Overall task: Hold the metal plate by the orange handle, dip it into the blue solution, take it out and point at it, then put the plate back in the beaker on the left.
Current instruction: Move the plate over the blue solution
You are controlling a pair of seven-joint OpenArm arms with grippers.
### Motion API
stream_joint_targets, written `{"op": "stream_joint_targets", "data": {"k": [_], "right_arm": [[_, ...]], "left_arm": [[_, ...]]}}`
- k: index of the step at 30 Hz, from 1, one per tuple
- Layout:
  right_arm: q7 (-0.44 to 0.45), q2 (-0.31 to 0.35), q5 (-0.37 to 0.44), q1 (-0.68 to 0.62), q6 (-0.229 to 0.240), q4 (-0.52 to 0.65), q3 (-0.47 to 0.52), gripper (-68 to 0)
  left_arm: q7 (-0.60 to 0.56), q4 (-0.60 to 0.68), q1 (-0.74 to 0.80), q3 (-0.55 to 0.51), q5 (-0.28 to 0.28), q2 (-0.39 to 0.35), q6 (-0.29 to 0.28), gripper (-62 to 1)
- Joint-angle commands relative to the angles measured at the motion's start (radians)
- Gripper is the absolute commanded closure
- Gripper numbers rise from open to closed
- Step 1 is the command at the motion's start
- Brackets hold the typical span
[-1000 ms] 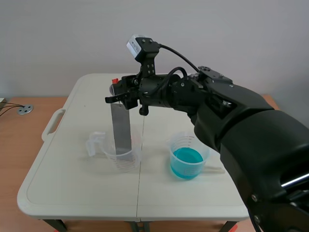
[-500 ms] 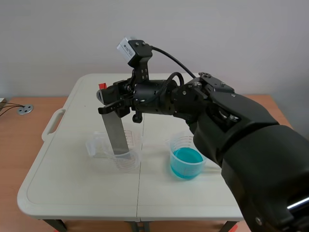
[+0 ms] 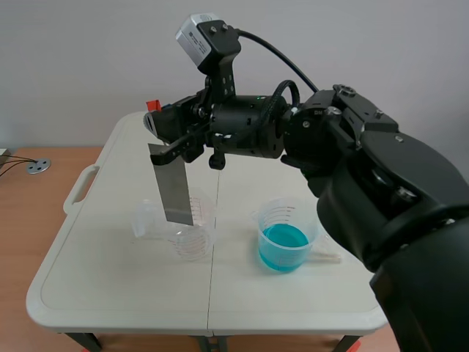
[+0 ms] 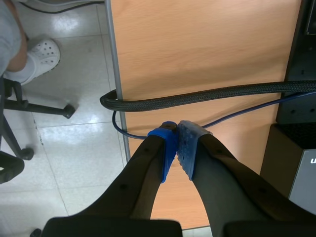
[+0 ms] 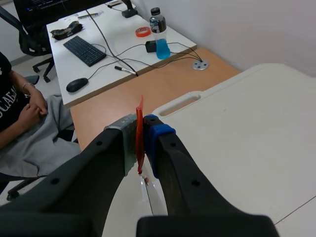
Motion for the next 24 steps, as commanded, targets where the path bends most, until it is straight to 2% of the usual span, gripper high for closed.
{"op": "stream_joint_targets", "data": {"k": [1,10,18,24], "right_arm": [[0.015,0.014,0.015,0.007,0.012,0.05,-0.005,-1.1],[-0.038,0.075,0.037,-0.043,0.012,0.271,-0.005,-1.1],[-0.12,0.154,0.205,-0.055,0.012,0.423,-0.002,-1.1],[-0.158,0.238,0.338,-0.058,0.007,0.506,0.005,-1.1]], "left_arm": [[-0.006,0.011,0.011,-0.003,0.001,0.0,-0.002,-3.0],[-0.006,0.011,0.01,-0.003,0.001,0.0,-0.002,-3.0],[-0.006,0.028,0.011,-0.007,0.001,-0.006,-0.002,-3.0],[-0.006,0.12,0.026,-0.072,-0.004,-0.048,-0.002,-3.0]]}}
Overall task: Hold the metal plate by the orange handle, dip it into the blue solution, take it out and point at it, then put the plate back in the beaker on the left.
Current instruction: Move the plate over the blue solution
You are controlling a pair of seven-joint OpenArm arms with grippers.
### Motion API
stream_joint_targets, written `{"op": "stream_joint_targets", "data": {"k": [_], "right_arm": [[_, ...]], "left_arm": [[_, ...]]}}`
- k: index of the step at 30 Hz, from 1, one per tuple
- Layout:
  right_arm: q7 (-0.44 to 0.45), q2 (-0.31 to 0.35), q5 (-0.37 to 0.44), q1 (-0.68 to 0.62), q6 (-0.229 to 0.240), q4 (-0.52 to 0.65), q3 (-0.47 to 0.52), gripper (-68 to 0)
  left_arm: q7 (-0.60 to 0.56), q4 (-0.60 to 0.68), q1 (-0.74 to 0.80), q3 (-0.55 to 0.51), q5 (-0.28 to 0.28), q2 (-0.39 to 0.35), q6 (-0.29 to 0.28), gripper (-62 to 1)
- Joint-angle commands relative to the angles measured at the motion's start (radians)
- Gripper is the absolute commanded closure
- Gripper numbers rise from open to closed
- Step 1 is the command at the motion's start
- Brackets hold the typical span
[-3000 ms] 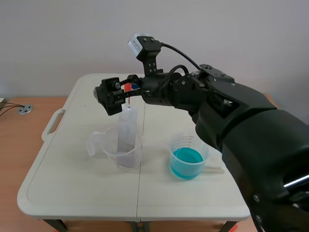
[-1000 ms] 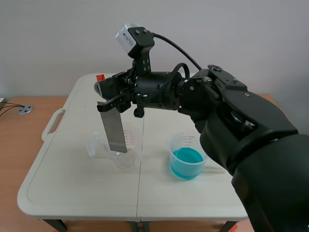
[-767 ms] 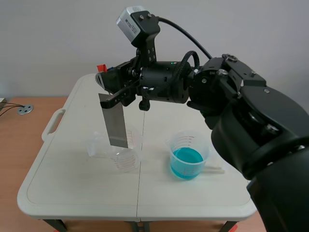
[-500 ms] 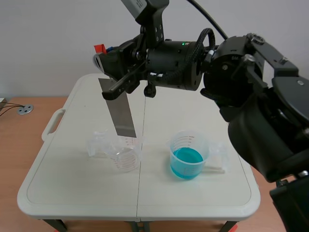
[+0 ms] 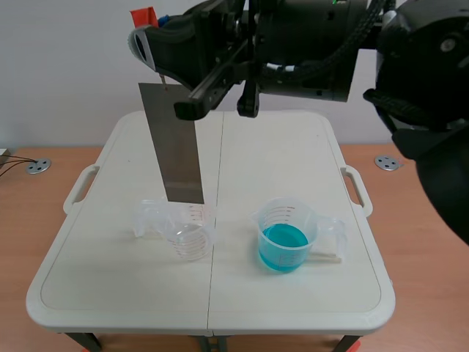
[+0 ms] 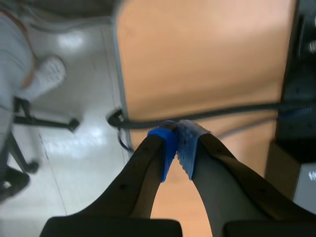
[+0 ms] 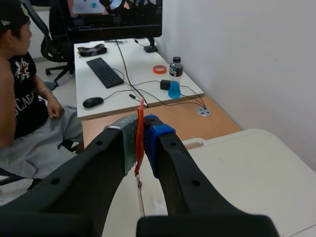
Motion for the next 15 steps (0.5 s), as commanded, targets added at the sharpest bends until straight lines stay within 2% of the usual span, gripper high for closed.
{"op": "stream_joint_targets", "data": {"k": [1,8,15], "right_arm": [[0.007,0.022,0.043,0.011,0.006,0.024,0.011,-1.1],[0.0,0.122,0.17,-0.042,-0.008,0.092,0.076,-1.1],[0.0,0.219,0.261,-0.079,-0.008,0.105,0.155,-1.1]], "left_arm": [[-0.007,0.06,0.028,-0.046,-0.006,-0.037,-0.001,-3.0],[-0.023,0.317,0.127,-0.198,-0.012,-0.087,-0.001,-3.0],[-0.124,0.577,0.2,-0.303,-0.01,-0.109,-0.002,-3.0]]}}
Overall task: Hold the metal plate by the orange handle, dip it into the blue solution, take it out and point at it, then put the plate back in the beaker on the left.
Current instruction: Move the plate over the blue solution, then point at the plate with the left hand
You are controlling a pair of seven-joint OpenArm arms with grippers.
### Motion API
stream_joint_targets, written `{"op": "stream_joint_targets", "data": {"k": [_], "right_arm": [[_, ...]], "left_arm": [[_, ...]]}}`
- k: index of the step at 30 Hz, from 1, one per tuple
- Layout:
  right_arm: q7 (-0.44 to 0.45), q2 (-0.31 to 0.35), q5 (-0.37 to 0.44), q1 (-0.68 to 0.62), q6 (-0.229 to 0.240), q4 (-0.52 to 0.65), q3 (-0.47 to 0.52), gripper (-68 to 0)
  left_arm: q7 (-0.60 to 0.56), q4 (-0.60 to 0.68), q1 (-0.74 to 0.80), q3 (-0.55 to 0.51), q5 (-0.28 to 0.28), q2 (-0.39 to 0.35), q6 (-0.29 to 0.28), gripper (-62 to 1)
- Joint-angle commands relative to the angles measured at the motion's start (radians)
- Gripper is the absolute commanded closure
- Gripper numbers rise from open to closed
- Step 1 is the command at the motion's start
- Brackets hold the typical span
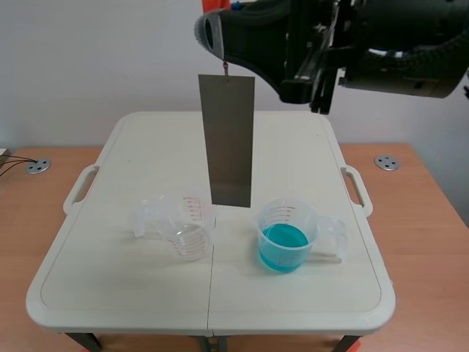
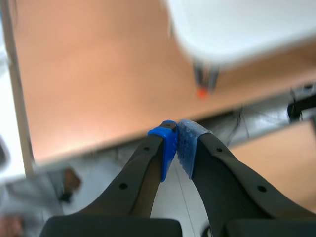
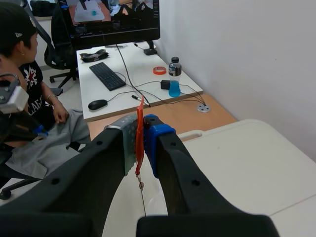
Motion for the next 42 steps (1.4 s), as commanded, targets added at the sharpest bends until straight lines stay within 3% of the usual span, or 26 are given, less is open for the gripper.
{"op": "stream_joint_targets", "data": {"k": [1,5,12,16,22,29,34,42], "right_arm": [[0.016,0.026,0.035,0.007,0.003,0.012,0.024,-1.1],[0.016,0.076,0.074,-0.007,0.003,0.012,0.074,-1.1],[0.016,0.141,0.097,-0.007,0.003,0.008,0.12,-1.1],[0.016,0.157,0.099,-0.007,0.003,-0.037,0.136,-1.1],[0.039,0.156,0.1,-0.006,0.023,-0.13,0.136,-1.1],[0.047,0.156,0.099,-0.006,0.023,-0.156,0.136,-1.1],[0.046,0.156,0.099,-0.006,0.023,-0.158,0.136,-1.1],[0.046,0.156,0.099,-0.006,0.023,-0.158,0.136,-1.1]], "left_arm": [[-0.018,0.025,-0.001,0.005,-0.006,-0.009,-0.002,-3.0],[-0.065,0.128,-0.002,0.005,-0.005,-0.034,-0.048,-3.0],[-0.113,0.25,-0.055,0.039,-0.006,-0.105,-0.267,-2.9],[-0.113,0.266,-0.141,0.111,-0.005,-0.134,-0.336,-2.9],[-0.105,0.259,-0.317,0.292,0.053,-0.141,-0.343,-2.9],[-0.033,0.254,-0.539,0.536,0.138,-0.127,-0.341,-2.9],[0.064,0.201,-0.701,0.656,0.191,-0.044,-0.332,-2.9],[0.132,0.008,-0.913,0.775,0.276,0.094,-0.331,-2.9]]}}
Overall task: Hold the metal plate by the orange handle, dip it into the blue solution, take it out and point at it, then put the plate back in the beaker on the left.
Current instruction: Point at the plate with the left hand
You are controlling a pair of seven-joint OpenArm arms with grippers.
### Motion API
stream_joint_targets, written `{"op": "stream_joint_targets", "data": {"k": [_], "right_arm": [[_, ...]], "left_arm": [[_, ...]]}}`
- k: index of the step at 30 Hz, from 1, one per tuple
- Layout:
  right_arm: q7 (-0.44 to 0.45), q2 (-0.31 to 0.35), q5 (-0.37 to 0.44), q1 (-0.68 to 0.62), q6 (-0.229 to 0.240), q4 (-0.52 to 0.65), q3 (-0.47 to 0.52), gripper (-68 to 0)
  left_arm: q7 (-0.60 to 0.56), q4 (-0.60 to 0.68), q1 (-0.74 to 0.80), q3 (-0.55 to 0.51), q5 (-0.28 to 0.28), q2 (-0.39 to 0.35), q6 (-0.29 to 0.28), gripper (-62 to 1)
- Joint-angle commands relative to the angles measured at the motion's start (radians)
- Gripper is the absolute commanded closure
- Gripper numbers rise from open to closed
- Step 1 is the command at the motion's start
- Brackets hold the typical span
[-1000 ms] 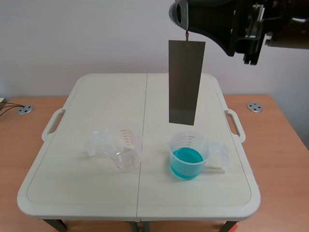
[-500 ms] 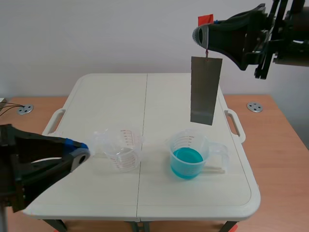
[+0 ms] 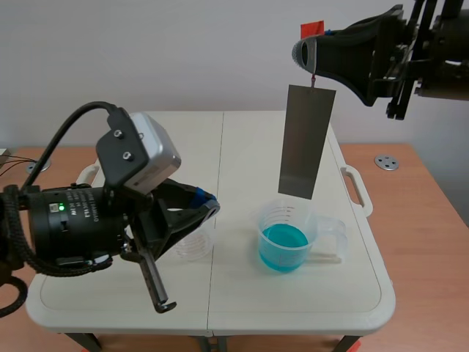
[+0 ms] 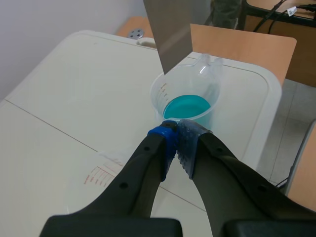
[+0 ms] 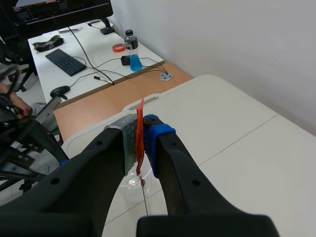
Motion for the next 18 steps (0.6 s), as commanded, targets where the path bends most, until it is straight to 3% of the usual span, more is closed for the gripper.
{"op": "stream_joint_targets", "data": {"k": [1,9,18], "right_arm": [[0.019,0.005,0.018,0.013,0.015,0.008,0.008,-1.1],[0.018,0.005,0.018,0.013,0.015,0.008,0.007,-1.1],[0.019,0.005,0.019,0.013,0.015,0.008,0.007,-1.1]], "left_arm": [[-0.017,-0.011,-0.019,0.002,0.006,0.014,-0.002,-2.9],[-0.018,-0.174,-0.167,0.041,0.084,0.092,-0.002,-2.9],[-0.018,-0.301,-0.274,0.108,0.083,0.122,-0.002,-2.9]]}}
